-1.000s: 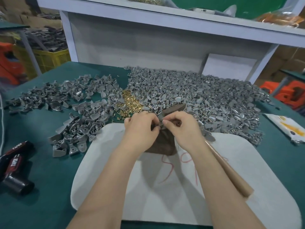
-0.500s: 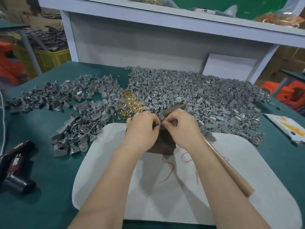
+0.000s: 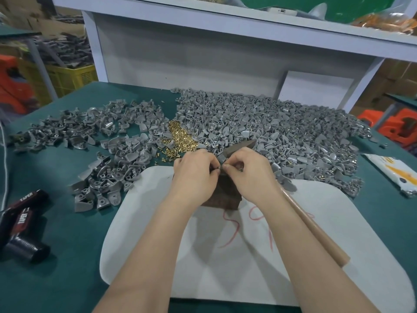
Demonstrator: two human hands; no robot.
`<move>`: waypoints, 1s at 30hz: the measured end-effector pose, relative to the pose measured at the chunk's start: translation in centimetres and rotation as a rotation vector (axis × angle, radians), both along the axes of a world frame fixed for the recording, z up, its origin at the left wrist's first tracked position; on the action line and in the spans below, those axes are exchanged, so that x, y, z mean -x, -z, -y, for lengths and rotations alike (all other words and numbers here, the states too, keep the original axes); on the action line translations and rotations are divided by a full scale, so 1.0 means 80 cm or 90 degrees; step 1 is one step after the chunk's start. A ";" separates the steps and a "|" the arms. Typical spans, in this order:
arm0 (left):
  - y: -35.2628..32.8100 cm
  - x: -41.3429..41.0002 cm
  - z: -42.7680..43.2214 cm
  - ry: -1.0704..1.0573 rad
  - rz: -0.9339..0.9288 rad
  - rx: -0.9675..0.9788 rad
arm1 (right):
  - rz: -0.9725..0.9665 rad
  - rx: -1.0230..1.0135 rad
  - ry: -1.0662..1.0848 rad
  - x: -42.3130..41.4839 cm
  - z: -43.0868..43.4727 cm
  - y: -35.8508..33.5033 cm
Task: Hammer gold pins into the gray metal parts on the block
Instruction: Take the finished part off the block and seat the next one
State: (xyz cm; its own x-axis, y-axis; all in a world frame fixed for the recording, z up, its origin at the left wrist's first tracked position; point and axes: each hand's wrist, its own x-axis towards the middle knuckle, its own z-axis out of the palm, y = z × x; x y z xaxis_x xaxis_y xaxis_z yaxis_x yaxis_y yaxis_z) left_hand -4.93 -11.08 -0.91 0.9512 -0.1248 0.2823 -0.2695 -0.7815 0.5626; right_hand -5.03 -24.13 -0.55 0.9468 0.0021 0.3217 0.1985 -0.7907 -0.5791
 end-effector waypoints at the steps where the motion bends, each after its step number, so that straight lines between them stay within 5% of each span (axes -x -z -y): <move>1: 0.000 0.000 0.000 0.000 0.002 0.000 | 0.007 -0.006 0.003 0.000 0.000 0.002; 9: -0.001 0.000 0.000 0.003 0.004 0.000 | 0.084 -0.016 -0.004 0.005 -0.004 0.014; 20: 0.002 -0.001 -0.001 -0.010 0.002 -0.008 | -0.020 -0.098 -0.045 0.003 0.015 -0.005; 30: 0.001 0.000 -0.001 -0.005 -0.005 -0.009 | -0.009 0.071 0.006 0.000 -0.003 -0.004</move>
